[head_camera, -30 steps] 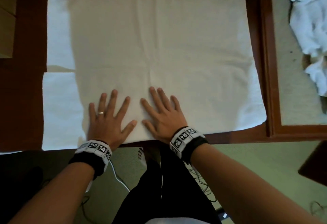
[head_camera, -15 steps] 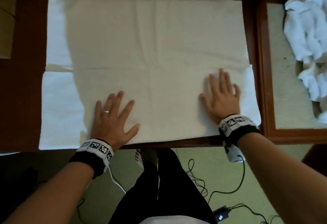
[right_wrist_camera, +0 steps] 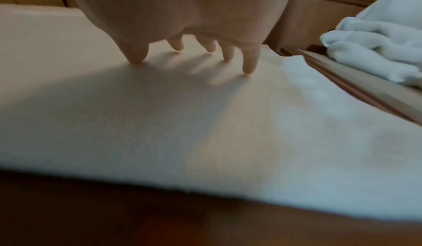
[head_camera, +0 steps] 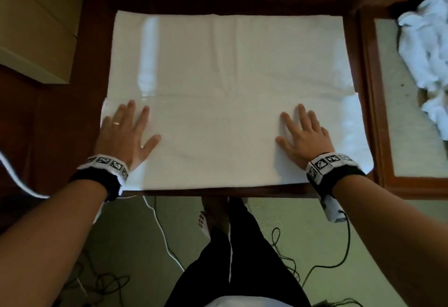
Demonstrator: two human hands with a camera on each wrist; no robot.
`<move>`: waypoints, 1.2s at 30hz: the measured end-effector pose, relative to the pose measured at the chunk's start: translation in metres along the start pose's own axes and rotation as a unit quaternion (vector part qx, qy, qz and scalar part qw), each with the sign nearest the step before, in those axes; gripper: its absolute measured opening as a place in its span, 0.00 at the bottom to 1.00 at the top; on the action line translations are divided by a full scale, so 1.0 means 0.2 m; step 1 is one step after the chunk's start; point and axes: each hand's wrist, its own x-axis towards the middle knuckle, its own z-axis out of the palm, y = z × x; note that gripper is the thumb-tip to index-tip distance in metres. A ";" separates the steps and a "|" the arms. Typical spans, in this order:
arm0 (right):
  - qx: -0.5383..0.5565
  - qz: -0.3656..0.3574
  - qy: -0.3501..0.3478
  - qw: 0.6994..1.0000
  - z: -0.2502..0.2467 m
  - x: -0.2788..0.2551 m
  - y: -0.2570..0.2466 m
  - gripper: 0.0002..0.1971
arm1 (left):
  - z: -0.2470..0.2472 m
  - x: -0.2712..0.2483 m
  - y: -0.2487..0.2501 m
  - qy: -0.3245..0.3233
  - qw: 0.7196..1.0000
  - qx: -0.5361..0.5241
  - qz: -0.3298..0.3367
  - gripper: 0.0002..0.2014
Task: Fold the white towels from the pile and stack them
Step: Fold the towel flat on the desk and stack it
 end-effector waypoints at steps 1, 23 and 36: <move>0.012 0.013 -0.021 1.000 0.01 -0.03 0.00 0.35 | 0.00 -0.03 0.07 -0.013 0.999 -0.006 0.040 0.40; 0.022 -0.017 0.097 0.995 -0.67 0.82 0.14 0.23 | -0.63 0.91 0.24 -0.052 0.997 -0.059 -0.010 0.29; -0.017 -0.060 0.216 0.974 -0.61 1.09 0.35 0.20 | -0.53 1.19 0.24 0.099 0.993 0.027 0.049 0.18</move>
